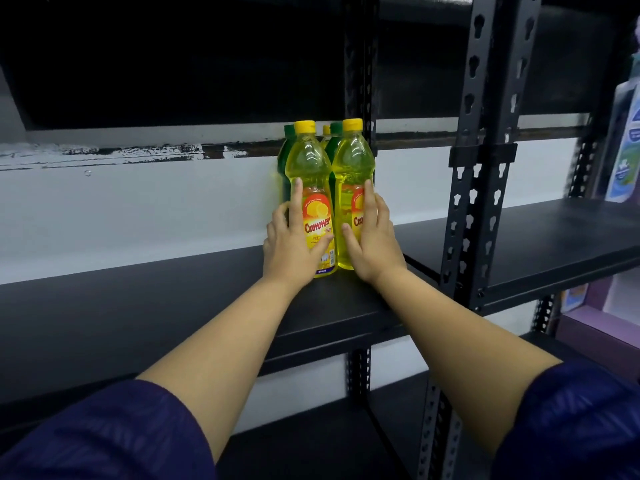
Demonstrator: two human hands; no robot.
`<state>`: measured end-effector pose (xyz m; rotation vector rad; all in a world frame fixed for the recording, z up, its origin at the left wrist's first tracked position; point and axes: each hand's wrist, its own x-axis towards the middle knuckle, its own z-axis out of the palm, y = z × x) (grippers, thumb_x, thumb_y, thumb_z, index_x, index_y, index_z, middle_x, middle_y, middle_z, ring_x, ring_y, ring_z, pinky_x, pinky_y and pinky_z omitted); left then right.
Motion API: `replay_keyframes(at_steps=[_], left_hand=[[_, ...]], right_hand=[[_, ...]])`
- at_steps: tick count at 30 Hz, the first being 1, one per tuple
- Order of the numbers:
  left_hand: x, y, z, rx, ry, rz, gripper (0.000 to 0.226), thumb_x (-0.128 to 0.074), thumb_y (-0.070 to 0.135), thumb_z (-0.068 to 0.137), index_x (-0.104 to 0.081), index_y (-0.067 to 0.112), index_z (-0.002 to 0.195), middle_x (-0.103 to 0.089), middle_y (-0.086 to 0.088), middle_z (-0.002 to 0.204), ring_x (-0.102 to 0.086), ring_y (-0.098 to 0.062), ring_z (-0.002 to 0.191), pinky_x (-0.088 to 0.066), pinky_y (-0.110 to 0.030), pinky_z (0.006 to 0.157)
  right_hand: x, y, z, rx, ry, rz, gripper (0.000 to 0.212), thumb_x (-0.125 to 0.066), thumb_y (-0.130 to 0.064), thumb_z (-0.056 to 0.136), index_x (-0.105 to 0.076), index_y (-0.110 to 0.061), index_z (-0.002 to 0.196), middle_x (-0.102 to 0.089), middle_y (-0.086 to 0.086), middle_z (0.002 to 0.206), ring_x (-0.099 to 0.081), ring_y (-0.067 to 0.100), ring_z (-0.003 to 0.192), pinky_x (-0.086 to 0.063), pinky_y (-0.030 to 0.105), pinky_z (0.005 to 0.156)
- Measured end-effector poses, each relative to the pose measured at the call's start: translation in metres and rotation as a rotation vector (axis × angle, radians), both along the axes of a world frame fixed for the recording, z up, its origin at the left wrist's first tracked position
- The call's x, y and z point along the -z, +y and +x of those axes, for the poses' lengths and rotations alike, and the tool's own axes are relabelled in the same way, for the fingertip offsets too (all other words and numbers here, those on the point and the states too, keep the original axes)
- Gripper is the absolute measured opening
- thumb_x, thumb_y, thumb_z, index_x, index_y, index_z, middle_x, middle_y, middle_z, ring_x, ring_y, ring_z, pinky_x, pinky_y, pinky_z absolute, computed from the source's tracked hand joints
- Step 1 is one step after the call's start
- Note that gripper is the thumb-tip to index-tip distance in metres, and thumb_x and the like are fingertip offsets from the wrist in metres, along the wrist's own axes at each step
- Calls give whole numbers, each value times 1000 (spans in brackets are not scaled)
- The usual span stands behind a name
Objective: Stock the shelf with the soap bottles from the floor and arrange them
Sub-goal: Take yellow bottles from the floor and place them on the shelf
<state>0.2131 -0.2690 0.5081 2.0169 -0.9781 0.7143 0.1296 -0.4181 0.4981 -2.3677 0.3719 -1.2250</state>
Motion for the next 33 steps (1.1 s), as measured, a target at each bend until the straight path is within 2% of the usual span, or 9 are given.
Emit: replay_keyframes(at_steps=[2,5,8,11,15,22,27,31,33], left_hand=[[-2,19,-12,-32,114,95,101,-69,52,92,5,46,160,-31,-9,154,-40,-34,139,-43,-54,108],[-8,63,-39,-63,281,190,73,-64,56,93,-37,31,156,-38,-4,151,-43,-29,139,-43,-47,110],[-13,125,-84,-90,261,287,35,-64,51,93,-70,29,119,-60,3,128,-58,-21,119,-50,-38,96],[-11,187,-143,-131,269,342,24,-63,53,93,-70,31,87,-69,14,92,-66,-13,91,-55,-35,80],[20,247,-198,-143,482,612,39,-63,61,91,-69,24,79,-69,5,83,-65,-15,79,-56,-36,77],[139,306,-213,-111,989,1209,54,-57,66,93,-76,16,97,-77,-1,97,-69,-19,78,-56,-36,77],[230,337,-219,-99,1157,1280,50,-56,61,97,-74,14,101,-75,-3,99,-74,-27,99,-53,-31,64],[306,361,-230,-130,1205,1265,42,-55,52,101,-69,13,108,-71,-6,103,-68,-21,79,-46,-22,46],[350,374,-230,-153,1267,1286,46,-58,54,99,-68,10,108,-73,-7,99,-70,-25,80,-54,-26,57]], right_hand=[[1,7,-18,23,113,25,86,-52,-45,105,7,-33,166,-13,7,171,-27,33,154,-42,52,115],[4,30,-57,59,180,5,77,-57,-46,101,-20,-25,166,-40,10,159,-37,33,145,-44,49,109],[11,71,-106,46,243,-42,61,-59,-49,97,-44,-26,152,-58,5,140,-50,31,130,-50,48,99],[23,121,-156,2,280,-54,36,-60,-50,95,-59,-27,123,-69,-8,111,-61,21,105,-54,41,83],[54,182,-199,-140,509,64,23,-61,-52,92,-60,-29,92,-67,-10,82,-64,18,83,-53,35,71],[142,254,-226,-357,1300,172,40,-61,-55,98,-64,-15,95,-72,2,83,-65,20,67,-48,32,62],[242,288,-227,-398,1497,199,41,-60,-53,98,-64,-13,109,-73,4,98,-70,22,72,-48,31,58],[316,311,-232,-399,1614,217,52,-58,-52,100,-63,-5,120,-73,8,104,-73,25,79,-48,33,57],[348,320,-232,-398,1646,210,56,-58,-54,100,-69,-2,119,-75,10,106,-73,26,80,-47,31,54]])
